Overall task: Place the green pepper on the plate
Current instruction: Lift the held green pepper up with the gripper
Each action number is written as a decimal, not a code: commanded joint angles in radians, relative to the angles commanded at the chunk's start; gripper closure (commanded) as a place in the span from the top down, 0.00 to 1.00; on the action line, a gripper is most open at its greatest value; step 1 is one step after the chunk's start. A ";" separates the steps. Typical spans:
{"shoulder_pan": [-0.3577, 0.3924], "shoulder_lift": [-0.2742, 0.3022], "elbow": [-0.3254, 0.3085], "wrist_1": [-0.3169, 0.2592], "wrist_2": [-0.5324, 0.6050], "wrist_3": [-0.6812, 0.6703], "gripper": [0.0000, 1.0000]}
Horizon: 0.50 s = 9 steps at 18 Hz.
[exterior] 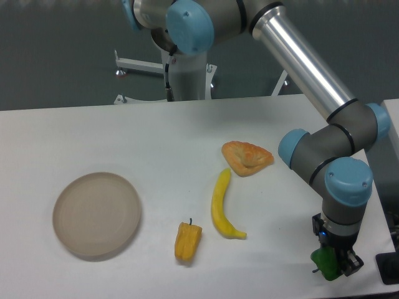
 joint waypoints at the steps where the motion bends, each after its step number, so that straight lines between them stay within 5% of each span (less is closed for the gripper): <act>1: -0.002 0.000 -0.005 0.002 -0.002 -0.003 0.45; 5: -0.003 0.014 -0.017 0.000 0.003 -0.012 0.45; 9: -0.008 0.089 -0.096 -0.025 -0.006 -0.046 0.45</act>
